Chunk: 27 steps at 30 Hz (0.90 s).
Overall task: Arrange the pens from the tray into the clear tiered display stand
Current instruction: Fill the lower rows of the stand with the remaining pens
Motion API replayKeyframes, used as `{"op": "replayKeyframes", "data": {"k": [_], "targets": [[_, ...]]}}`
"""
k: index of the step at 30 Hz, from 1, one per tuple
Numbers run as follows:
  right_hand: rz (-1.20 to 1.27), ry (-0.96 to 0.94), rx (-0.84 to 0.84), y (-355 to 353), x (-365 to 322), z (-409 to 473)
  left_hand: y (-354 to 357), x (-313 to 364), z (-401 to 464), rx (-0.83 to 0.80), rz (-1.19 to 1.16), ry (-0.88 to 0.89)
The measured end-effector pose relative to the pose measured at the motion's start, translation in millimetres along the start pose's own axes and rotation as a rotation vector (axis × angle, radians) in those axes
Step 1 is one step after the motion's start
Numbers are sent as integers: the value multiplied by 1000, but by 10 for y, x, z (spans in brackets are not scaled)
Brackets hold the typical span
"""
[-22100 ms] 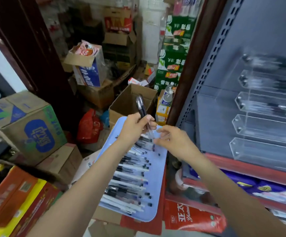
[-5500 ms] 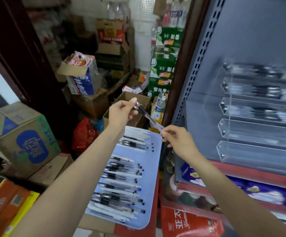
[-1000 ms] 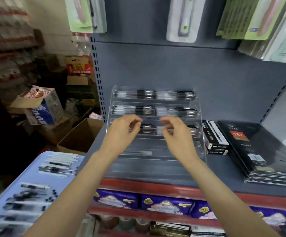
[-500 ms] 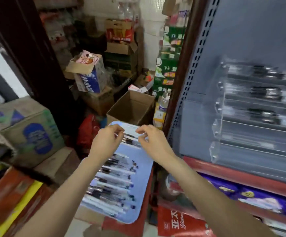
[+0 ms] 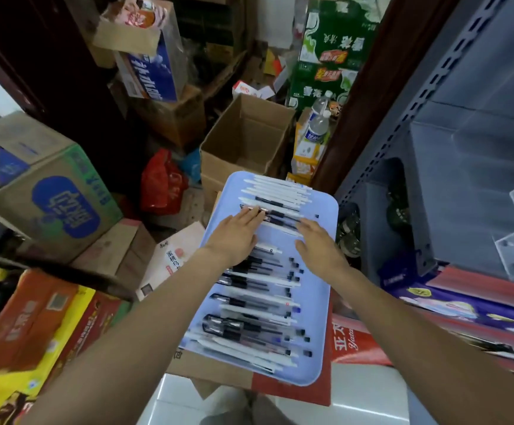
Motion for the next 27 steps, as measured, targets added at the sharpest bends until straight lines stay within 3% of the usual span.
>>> {"op": "replayKeyframes", "data": {"k": [4,12,18,27], "targets": [[-55,32,98,-120,38,60,28,-9,5,79,48,27],[-73,83,53,-117,102,181,-32,-14,-5,272,-36,-21],[23,67,-33,-52,125,178,-93,-68,163,197,-239,-95],[174,59,112,-50,125,2,-41,-115,159,60,-397,-156]]}}
Point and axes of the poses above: each hand's wrist, its own z-axis towards the middle knuckle, its own y-axis out of the palm, x = y × z, the point moved 8 cm from there along z, towards the middle knuckle, and after that the axes turned 13 degrees about -y, right-handed, at the moved point
